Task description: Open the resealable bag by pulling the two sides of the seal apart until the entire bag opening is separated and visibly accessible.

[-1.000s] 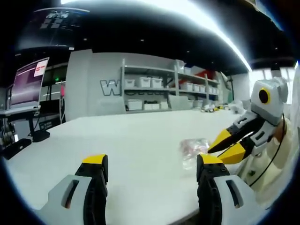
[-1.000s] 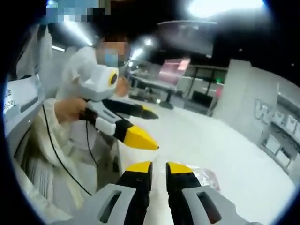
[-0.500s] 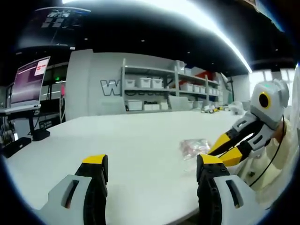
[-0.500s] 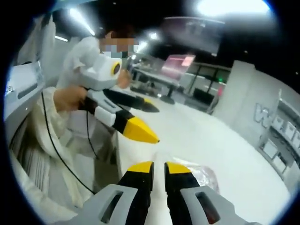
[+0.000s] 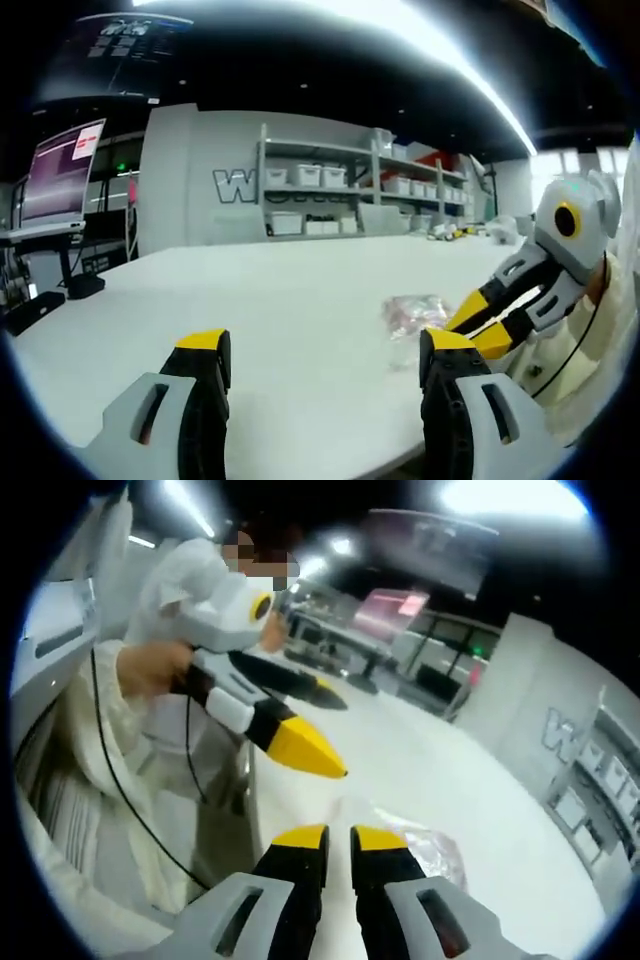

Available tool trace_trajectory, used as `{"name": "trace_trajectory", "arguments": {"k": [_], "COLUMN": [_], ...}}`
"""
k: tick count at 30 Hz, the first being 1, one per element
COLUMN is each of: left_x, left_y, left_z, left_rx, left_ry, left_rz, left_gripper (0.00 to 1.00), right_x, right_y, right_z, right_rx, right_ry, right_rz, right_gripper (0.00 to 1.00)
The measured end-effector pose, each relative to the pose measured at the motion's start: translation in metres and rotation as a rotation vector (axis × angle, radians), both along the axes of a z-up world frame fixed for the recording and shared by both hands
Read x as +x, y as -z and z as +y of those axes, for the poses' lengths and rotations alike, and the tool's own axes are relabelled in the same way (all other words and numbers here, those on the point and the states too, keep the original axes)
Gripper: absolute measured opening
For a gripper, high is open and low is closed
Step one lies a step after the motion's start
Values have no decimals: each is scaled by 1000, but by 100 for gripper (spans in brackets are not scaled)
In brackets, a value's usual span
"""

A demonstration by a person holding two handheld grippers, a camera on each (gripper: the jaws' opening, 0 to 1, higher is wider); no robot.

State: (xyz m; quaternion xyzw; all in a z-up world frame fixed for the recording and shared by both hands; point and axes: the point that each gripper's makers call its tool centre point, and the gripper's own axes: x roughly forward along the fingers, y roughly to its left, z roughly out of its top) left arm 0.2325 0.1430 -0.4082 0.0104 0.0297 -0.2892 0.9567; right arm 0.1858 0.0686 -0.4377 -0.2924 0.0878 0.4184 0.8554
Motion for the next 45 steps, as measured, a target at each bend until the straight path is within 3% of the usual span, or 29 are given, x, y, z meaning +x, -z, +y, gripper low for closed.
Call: {"name": "trace_trajectory", "arguments": {"k": [18, 29, 40, 45], "left_x": [0, 0, -2, -7], "left_y": [-2, -1, 0, 2], "left_z": [-3, -7, -16, -24], "left_rx": [6, 5, -38, -32], "left_ry": [7, 13, 43, 79], "left_rz": [-4, 7, 30, 40], "left_gripper": [76, 76, 73, 72], "right_x": [1, 4, 12, 13], "right_y": [7, 5, -11, -16], "right_z": [-4, -8, -17, -20], "right_rx": [10, 73, 281, 320], "right_ry": [11, 29, 91, 109], "right_rz": [29, 53, 86, 77], "right_gripper": [0, 0, 0, 0]}}
